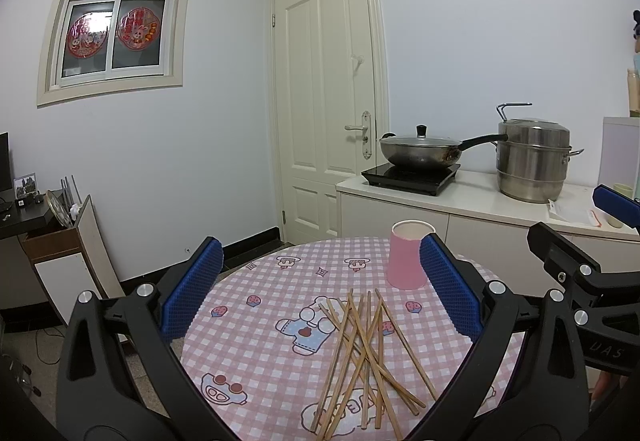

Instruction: Organize utensils

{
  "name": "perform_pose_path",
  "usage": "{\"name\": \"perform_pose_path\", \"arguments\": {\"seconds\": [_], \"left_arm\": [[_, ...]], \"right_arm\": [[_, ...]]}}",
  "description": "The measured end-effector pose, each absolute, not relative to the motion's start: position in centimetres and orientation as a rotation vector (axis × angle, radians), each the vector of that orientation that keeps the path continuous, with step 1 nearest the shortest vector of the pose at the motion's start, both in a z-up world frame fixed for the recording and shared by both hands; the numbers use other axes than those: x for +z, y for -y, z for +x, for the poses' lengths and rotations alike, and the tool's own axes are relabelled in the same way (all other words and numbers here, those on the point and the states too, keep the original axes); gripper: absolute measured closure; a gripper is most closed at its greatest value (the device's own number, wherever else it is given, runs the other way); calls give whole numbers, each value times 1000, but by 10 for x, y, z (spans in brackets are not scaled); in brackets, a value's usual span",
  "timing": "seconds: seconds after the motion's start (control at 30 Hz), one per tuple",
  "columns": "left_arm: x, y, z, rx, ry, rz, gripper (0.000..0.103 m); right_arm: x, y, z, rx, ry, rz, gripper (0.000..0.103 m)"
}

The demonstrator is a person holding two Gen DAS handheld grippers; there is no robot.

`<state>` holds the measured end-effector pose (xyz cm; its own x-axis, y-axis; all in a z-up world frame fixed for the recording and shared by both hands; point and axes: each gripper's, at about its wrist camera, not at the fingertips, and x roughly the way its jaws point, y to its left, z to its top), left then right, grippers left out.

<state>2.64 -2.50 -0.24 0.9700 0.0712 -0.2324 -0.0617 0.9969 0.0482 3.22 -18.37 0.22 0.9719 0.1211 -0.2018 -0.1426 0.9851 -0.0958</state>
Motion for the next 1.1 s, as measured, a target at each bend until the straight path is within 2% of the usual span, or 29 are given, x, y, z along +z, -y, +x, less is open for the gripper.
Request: {"name": "perform_pose_path", "arguments": {"seconds": [1.1], "left_arm": [[-1, 23, 27, 65, -241, 40, 6]], "right_arm": [[3, 184, 32, 133, -197, -110, 7]]}}
